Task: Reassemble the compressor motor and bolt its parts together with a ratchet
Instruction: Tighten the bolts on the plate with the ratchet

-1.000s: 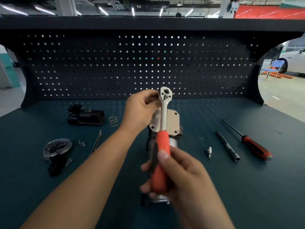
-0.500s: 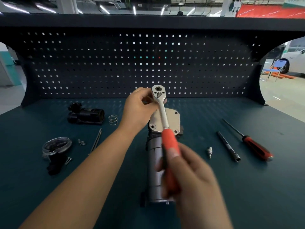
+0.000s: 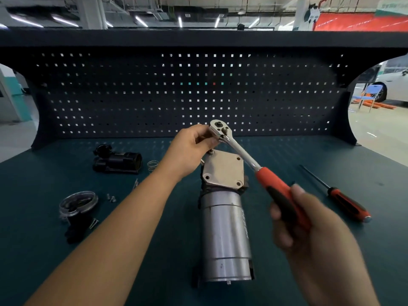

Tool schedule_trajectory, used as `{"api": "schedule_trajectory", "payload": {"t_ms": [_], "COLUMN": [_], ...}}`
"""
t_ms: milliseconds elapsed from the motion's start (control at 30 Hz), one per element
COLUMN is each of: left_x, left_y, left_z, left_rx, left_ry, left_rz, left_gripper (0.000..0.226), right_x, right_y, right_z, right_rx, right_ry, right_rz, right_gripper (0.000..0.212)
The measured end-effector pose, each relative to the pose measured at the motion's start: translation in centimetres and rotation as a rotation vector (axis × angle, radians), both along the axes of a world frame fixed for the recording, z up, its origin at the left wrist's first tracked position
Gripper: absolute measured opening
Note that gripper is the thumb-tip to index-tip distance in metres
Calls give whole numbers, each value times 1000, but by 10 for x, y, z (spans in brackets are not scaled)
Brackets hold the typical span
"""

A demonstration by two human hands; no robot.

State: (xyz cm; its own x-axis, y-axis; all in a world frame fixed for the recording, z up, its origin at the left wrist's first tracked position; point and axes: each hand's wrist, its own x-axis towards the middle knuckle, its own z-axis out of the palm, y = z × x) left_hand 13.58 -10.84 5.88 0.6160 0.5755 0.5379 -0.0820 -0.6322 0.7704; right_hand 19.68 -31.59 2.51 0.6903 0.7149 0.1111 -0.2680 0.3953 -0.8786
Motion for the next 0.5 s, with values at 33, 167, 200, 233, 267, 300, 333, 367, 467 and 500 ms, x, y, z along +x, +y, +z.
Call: {"api": "schedule_trajectory", "payload": {"t_ms": [33,167,200,233,267,300,333,367,467,500], "left_x": [1,7,9,10,11,12,11,11,6,5], "left_y": [-1,-4,-4,-4,-5,-5,-6,-6,-6,-5], "left_z": [-3,-13,-14,-13,-13,-13,-12,-12,-10,-10], "left_rx": [-4,-77,-76,-56,-30,-6,8,12,-10,-17], "left_ry": [-18,-139,-152,-148,-135,-125,-125,-135,-175,-179], "left_rz": [23,142,177,203,212,206,186,165,118,101], "left_gripper": [29,23,23,23,24,26,28,30,31,29], "right_x": [-12,-60,-69,-75,-77,-76,-73,-66,-32,-17], "right_y": [1,15,19,23,25,26,26,24,11,8], "right_z": [-1,-14,-15,-15,-16,-16,-15,-14,-12,-8], "right_rx": [7,28,31,34,38,41,31,24,6,6], "right_ry": [-29,60,93,117,132,132,122,103,-13,-21], "right_rz": [18,165,223,288,337,360,362,343,137,85], "right_gripper": [13,23,21,25,31,34,31,27,16,13]}}
